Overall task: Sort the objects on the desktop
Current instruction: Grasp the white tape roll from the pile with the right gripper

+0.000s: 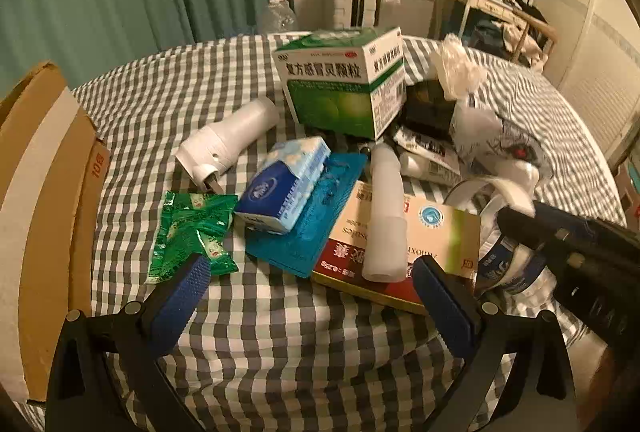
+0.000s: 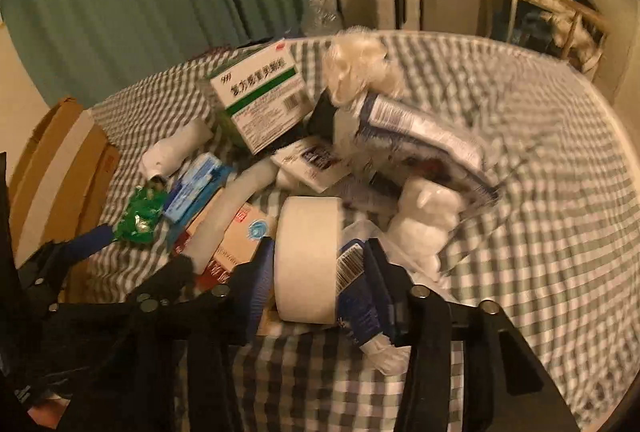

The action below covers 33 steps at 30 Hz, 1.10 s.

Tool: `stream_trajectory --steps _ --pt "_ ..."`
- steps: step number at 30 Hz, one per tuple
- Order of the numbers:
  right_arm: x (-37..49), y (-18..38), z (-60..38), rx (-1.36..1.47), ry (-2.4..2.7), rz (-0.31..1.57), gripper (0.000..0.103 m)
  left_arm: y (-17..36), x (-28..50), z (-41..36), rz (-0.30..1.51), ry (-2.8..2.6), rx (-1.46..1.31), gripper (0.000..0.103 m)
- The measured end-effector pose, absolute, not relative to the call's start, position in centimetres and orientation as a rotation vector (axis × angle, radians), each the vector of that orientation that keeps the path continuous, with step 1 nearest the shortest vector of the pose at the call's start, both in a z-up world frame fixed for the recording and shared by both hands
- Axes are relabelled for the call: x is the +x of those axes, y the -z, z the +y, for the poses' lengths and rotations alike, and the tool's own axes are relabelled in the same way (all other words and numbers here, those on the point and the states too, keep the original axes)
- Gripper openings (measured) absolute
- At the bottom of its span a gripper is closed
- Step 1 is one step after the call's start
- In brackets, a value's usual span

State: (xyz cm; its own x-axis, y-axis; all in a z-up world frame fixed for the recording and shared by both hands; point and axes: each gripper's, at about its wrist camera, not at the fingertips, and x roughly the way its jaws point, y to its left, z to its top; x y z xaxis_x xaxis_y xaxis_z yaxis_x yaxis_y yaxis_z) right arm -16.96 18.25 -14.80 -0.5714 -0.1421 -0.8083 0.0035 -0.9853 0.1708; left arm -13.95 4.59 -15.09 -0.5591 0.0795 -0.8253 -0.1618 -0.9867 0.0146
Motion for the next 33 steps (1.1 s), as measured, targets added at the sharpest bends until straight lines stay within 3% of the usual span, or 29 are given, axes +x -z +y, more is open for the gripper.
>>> stream_trajectory --steps 4,8,11,13,15,16,17,18,22,33 --pt "-15.9 13.6 18.6 1.346 2.737 -0.246 0.030 14.6 -13.8 4.6 0.114 -2.621 -1.398 0.103" --pt "-14.3 11.2 21.0 1.168 2.819 -0.409 0.030 14.2 -14.5 6.0 0.135 -2.595 -1.376 0.103" --pt "-13.0 9.3 22.4 1.025 2.920 -0.421 0.031 14.2 -15.6 7.3 0.117 -2.569 -1.366 0.096" --pt "-12.6 8.7 22.7 0.978 2.957 -0.403 0.031 14.8 -16.4 7.7 0.109 -2.552 -1.374 0.084" --pt "-12.5 8.6 22.7 0.971 2.962 -0.390 0.031 15.9 -17.3 7.9 0.096 -2.505 -1.446 0.056" --pt "-12.6 8.7 22.7 0.978 2.950 -0.392 0.031 16.1 -17.5 7.8 0.089 -2.506 -1.450 0.055" --pt "-12.8 8.9 22.6 0.986 2.939 -0.394 0.031 16.0 -17.5 7.7 0.088 -2.514 -1.440 0.043" --pt "-12.8 9.0 22.8 0.986 2.934 -0.395 0.031 15.8 -17.4 7.8 0.100 -2.500 -1.436 0.018" --pt "-13.1 9.2 22.3 1.000 2.903 -0.355 0.030 15.1 -16.9 7.9 0.136 -2.452 -1.427 0.016" --pt "-11.0 8.0 22.0 0.978 2.894 -0.351 0.030 10.9 -14.0 5.1 -0.041 -2.441 -1.343 0.016"
